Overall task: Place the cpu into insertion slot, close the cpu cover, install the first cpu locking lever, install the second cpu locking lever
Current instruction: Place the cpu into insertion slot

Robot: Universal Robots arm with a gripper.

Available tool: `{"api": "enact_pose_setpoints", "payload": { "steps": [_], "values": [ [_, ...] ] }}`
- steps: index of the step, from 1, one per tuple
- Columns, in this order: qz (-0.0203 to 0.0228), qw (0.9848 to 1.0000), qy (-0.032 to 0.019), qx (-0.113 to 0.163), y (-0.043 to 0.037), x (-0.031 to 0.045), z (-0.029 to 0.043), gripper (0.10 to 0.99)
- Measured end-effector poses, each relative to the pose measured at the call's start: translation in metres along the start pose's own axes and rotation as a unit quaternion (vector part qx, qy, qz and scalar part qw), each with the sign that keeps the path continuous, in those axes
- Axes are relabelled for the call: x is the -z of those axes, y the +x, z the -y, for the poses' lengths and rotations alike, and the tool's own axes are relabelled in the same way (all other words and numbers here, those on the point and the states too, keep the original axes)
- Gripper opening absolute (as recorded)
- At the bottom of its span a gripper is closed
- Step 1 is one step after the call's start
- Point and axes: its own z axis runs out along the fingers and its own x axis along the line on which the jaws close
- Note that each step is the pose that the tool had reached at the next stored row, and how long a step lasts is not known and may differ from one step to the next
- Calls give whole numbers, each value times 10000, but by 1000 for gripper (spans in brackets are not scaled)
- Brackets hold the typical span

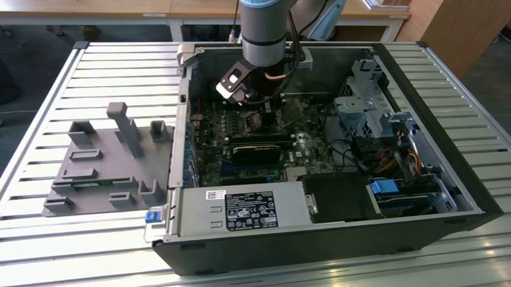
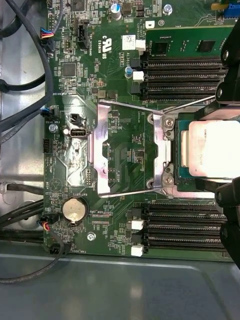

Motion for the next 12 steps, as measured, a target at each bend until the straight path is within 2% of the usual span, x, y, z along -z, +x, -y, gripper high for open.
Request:
{"api": "enact_pose_setpoints", "payload": {
  "steps": [12],
  "values": [
    [1,10000,0,0,14,-56,14,541]
  ]
}}
